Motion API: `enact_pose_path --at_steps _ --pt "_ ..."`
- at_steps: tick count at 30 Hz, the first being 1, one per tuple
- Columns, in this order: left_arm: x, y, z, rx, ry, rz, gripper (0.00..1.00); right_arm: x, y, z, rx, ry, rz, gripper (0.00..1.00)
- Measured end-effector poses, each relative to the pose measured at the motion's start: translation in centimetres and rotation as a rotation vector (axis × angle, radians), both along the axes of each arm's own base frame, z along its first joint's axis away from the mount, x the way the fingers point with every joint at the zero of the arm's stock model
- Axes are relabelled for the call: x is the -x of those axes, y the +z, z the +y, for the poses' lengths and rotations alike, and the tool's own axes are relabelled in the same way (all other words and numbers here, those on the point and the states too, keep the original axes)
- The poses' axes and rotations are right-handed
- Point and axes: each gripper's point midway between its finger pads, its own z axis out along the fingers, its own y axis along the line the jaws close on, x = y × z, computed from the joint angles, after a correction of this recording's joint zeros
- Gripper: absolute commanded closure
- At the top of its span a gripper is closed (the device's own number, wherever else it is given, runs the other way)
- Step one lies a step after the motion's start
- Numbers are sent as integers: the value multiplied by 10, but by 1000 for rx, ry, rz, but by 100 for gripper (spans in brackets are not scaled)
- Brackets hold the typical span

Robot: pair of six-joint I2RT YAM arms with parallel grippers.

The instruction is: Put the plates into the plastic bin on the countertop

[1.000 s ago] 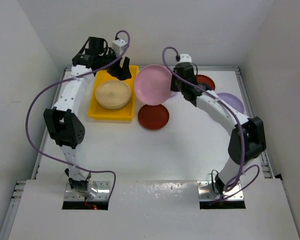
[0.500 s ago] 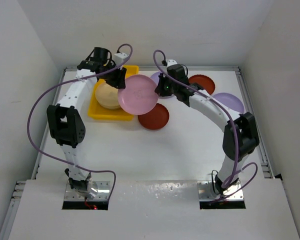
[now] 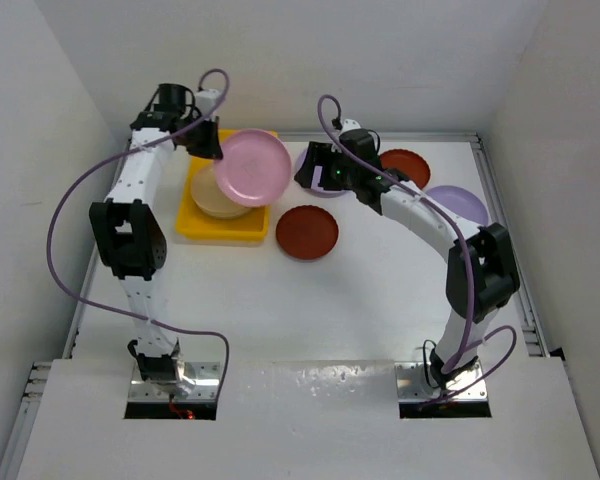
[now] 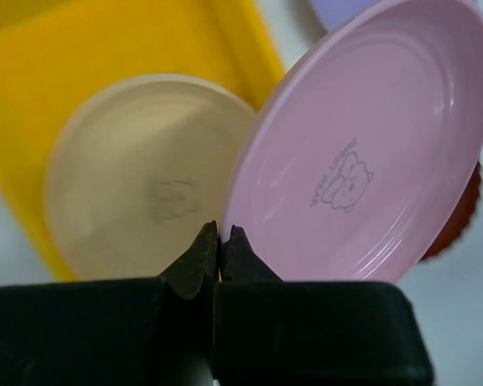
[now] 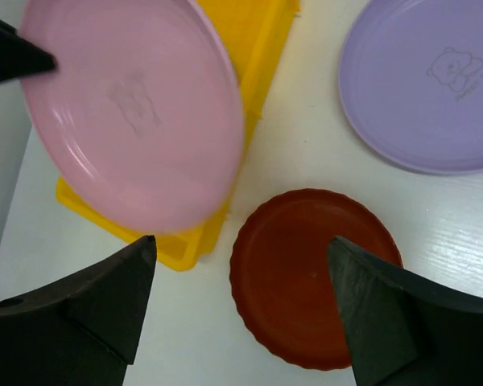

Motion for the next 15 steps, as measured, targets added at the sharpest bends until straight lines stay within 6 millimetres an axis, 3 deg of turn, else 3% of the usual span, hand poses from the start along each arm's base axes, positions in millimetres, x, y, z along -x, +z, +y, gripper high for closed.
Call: enact_pose_path --at_steps 4,8,11,15 --pt "-41 1 76 14 213 -36 100 -7 -11 -19 -26 -73 42 10" --pt "-56 -19 146 2 402 -17 100 -18 -30 -58 -23 -213 97 0" --pt "-55 -42 160 -2 451 32 100 -27 -44 -87 -2 -324 135 0" --pt "-49 -70 144 7 434 105 100 -46 -75 -116 17 -461 215 0"
